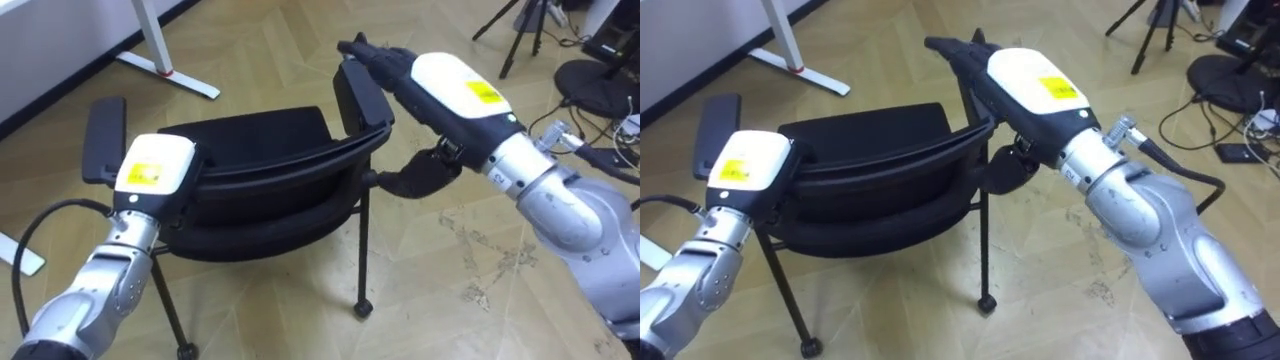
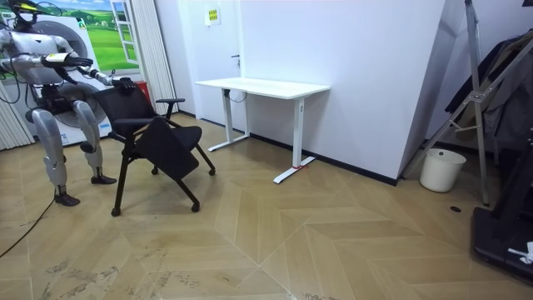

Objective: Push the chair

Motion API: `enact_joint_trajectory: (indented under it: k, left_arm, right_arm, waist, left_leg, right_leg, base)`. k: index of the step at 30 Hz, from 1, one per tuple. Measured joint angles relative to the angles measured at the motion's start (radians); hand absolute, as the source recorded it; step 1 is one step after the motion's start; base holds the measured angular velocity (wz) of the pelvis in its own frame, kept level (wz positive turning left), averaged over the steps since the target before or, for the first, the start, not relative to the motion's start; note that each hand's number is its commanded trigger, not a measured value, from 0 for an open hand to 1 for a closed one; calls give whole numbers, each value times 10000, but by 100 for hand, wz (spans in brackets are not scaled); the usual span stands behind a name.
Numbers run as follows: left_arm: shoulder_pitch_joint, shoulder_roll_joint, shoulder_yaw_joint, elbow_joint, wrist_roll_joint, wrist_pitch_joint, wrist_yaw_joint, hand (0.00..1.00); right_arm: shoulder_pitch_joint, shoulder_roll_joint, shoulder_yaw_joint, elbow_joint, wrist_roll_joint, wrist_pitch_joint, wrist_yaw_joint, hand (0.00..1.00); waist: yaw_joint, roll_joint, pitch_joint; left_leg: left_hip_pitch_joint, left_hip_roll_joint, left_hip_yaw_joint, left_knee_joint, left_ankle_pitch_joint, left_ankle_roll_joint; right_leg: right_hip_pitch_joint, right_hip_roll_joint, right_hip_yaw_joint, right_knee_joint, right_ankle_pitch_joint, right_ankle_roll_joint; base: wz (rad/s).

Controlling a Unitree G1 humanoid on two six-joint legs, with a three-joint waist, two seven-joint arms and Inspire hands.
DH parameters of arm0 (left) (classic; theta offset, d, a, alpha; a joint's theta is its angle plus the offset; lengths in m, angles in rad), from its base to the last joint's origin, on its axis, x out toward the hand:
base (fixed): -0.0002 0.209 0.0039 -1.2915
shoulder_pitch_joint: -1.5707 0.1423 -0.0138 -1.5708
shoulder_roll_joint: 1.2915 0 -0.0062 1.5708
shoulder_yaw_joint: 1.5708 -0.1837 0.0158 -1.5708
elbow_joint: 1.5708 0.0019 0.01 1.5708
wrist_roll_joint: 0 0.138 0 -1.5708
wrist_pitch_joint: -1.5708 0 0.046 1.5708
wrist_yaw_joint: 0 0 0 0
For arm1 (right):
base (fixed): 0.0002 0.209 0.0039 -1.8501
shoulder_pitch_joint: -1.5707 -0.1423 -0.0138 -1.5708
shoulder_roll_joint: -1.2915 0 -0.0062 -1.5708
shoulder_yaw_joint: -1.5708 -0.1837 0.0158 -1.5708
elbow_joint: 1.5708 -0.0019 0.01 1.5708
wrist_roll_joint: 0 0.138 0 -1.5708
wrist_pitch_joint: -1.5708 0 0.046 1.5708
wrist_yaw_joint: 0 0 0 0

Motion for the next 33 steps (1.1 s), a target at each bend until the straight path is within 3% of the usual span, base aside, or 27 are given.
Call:
enact_joint_trajectory:
  k: [7, 23, 29, 33]
  left_arm:
    - [-174, -18, -9, -16, 234, -123, 4, 100]
    - [-378, -71, -272, -26, 343, -169, 13, 100]
    - [-534, -156, -497, 82, 172, -28, 3, 100]
    - [-536, -264, -521, 117, 172, 48, 18, 100]
  right_arm:
    - [0, 1, 208, 341, -981, -81, 357, 0]
    - [-2, 0, 1026, 1904, -2355, -38, 757, 0]
    - [-4, 92, 1164, 2222, -2629, 32, 325, 0]
    - [-52, 129, 1360, 2526, -2933, 47, -228, 0]
  waist:
    - [112, -94, 47]
    - [271, -91, 55]
    - [310, -24, 90]
    - [335, 54, 71]
  left_leg:
    - [-92, 0, -82, -1, 2, -4]
    - [-197, -6, -342, 44, 3, -5]
    - [-244, -17, -515, 99, 3, -6]
    - [-246, -20, -524, 66, 8, -15]
  right_leg:
    - [-53, 0, -95, 7, -1, 1]
    - [-15, -1, -315, -7, 0, 0]
    - [77, -7, -517, -158, 1, -2]
    - [61, -9, -536, -154, 1, -2]
  base:
    - [3]
    - [4]
    - [5]
    - [0]
